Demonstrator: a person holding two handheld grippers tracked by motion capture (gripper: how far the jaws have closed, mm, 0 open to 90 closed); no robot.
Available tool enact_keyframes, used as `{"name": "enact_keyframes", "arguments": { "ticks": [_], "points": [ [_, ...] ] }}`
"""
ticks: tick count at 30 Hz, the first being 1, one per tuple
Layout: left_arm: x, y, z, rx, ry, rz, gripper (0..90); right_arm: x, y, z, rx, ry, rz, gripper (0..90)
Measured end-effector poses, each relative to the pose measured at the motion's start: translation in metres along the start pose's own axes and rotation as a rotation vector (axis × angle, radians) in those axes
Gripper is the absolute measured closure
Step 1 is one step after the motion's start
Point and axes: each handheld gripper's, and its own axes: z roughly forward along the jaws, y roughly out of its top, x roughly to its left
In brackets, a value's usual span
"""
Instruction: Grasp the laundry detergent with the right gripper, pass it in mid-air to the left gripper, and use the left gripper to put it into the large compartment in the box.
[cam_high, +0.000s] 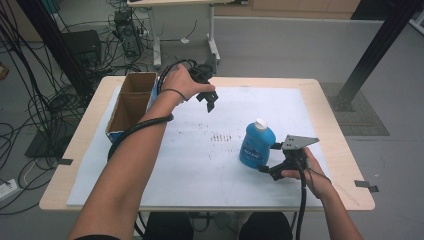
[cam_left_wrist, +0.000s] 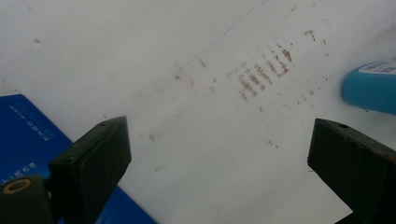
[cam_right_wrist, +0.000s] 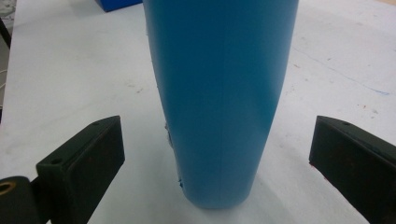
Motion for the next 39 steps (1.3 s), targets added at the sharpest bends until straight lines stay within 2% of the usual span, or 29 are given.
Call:
{"name": "enact_keyframes", "arguments": {
  "ticks": [21, 31, 39],
  "points": [
    [0.002, -0.004, 0.0, -0.007, -0.006, -0.003, 6.5, 0.002, 0.0, 0.003, -0.014, -0.003, -0.006, 3.3],
    [0.003, -0.004, 0.002, -0.004, -0.009, 0.001, 6.5, 0.001, -0.001, 0.009, -0.023, 0.002, -0.004, 3.3],
    [0.005, -0.006, 0.0, -0.015, -0.009, -0.003, 6.5, 0.003, -0.007, 0.018, -0.051, -0.001, 0.01, 3.3]
  ]
}}
